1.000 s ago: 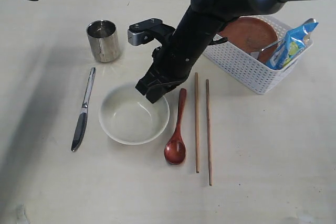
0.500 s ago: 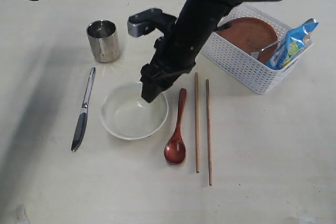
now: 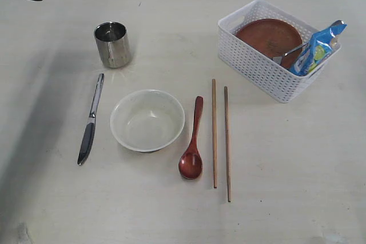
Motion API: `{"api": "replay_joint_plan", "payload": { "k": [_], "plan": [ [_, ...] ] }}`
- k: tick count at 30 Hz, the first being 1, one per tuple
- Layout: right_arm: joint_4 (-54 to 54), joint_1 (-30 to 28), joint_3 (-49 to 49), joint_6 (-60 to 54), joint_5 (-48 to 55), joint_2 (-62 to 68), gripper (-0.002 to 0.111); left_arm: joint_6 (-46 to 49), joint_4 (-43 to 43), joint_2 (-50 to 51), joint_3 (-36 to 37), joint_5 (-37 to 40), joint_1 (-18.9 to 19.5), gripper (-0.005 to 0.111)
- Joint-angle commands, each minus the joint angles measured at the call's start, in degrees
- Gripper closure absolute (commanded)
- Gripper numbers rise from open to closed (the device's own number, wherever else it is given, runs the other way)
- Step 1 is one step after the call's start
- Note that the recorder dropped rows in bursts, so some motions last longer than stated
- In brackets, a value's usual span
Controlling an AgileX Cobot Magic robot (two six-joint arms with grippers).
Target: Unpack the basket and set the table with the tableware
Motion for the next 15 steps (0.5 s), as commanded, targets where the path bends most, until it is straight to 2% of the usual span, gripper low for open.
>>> {"api": "replay_joint_plan", "payload": {
  "k": [1, 7, 13, 15],
  "plan": [
    [-0.3, -4.6, 3.8, 2.7, -2.8, 2.9, 0.043, 0.0, -0.5, -0.3, 0.4, 0.0, 0.1, 0.001],
    [0.5, -8.9, 13.2, 9.2, -18.3, 4.2, 0.044, 0.0, -0.5, -0.3, 0.4, 0.0, 0.1, 0.001],
    [8.4, -11.0, 21.6, 12.5, -33.9, 4.2, 0.067, -0.2, -0.5, -0.3, 0.4, 0.0, 0.1, 0.001],
    [9.9, -11.0, 23.1, 12.5, -37.2, 4.2, 0.069, -0.2, -0.5, -0.3, 0.4, 0.0, 0.1, 0.001]
  ]
}}
